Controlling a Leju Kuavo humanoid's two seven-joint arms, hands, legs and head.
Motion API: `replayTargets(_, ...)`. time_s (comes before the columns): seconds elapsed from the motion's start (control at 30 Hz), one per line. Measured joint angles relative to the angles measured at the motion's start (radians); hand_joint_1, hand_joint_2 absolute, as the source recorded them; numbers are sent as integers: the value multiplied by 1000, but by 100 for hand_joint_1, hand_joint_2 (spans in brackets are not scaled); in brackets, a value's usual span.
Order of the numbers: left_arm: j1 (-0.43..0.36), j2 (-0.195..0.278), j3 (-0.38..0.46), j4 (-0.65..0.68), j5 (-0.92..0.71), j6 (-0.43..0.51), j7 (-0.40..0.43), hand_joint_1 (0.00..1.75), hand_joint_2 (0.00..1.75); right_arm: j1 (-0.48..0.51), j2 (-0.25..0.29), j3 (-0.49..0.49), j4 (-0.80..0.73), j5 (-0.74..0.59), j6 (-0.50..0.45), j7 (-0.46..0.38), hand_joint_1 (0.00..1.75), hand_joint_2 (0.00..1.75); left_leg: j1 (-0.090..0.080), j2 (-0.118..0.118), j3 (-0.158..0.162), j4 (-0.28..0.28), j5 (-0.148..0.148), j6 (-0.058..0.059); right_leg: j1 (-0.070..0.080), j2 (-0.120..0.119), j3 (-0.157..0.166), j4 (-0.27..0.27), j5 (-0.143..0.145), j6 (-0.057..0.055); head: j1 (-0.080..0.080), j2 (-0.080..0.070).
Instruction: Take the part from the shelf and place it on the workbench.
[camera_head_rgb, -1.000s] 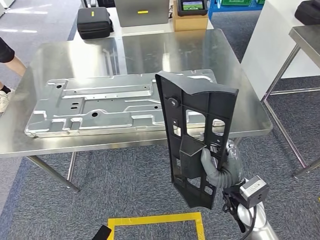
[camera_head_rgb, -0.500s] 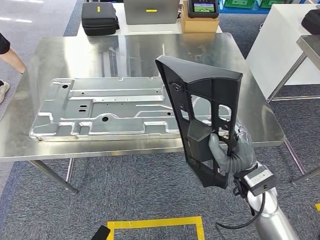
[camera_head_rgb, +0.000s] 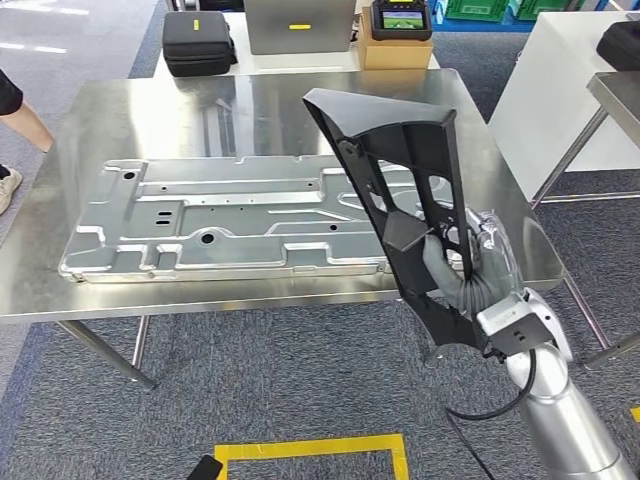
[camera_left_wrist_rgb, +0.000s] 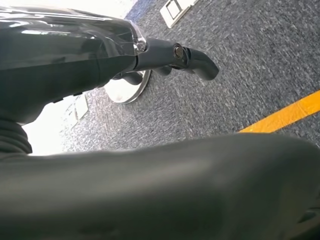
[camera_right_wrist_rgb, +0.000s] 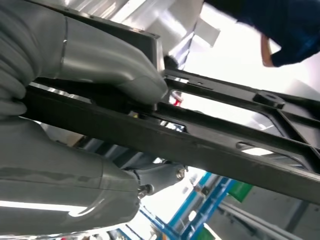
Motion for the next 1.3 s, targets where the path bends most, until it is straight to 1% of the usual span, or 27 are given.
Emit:
replayTargets(0.07, 0, 0, 0, 0, -7, -8, 1, 0, 175, -47, -14, 2, 18, 49, -12, 35, 175, 175, 0, 0, 0, 0, 0, 0, 0, 0, 0, 0, 0, 0, 0, 0)
replayTargets(0.13, 0, 0, 0, 0, -11, -13, 5, 0, 175, -104, -28, 7, 41, 143, -41, 81, 175, 175, 0, 0, 1, 0, 0, 0, 0, 0, 1, 1, 0, 0, 0, 0)
replayTargets(0.17, 0, 0, 0, 0, -12, -16, 8, 0, 175, -135, -37, 11, 55, 206, -59, 109, 175, 175, 0, 0, 1, 0, 0, 0, 0, 0, 1, 1, 0, 0, 0, 0)
replayTargets(0.27, 0, 0, -1, 0, -16, -25, 16, 0, 175, -242, -73, 41, 108, 459, -108, 201, 175, 175, 0, 0, 1, 0, 0, 0, 0, 0, 1, 1, 0, 0, 0, 0)
replayTargets(0.33, 0, 0, -2, 0, -23, -29, 17, 0, 175, -305, -97, 68, 148, 596, -124, 244, 175, 175, 0, 0, 1, 0, 0, 0, 0, 0, 1, 1, 0, 0, 0, 0)
replayTargets(0.47, -1, 0, -3, 0, -30, -35, 18, 0, 175, -383, -134, 124, 219, 769, -153, 290, 175, 175, 0, 0, 1, 0, 0, 0, 0, -1, 1, 1, 0, 0, 0, 0)
replayTargets(0.6, -1, 0, -4, 0, -30, -39, 18, 0, 175, -420, -178, 182, 274, 926, -175, 324, 175, 175, 0, -1, 1, 0, 0, 0, 0, -2, 1, 1, 0, 0, 0, 0)
replayTargets(0.73, -1, 0, -4, 0, -29, -40, 18, 0, 175, -429, -219, 222, 331, 1002, -182, 338, 175, 175, 0, -1, 1, 0, 0, 0, 0, -2, 1, 1, 0, 0, 0, 0)
replayTargets(0.9, -1, 0, -4, 0, -29, -39, 18, 0, 175, -411, -246, 263, 404, 1064, -188, 355, 175, 175, 0, -1, 1, 0, 0, 0, 0, -2, 1, 1, 0, 0, 0, 0)
replayTargets(1.1, -1, 0, -4, 0, -30, -39, 26, 0, 175, -383, -250, 297, 468, 1101, -225, 372, 175, 175, 0, -1, 1, 0, 0, 0, 0, -2, 1, 1, 0, 0, 0, 0)
replayTargets(1.3, 0, 0, -4, 0, -26, -38, 30, 0, 175, -381, -248, 313, 485, 1107, -244, 375, 175, 175, 0, -1, 1, 0, 0, 0, 0, -2, 1, 1, 0, 0, 0, 0)
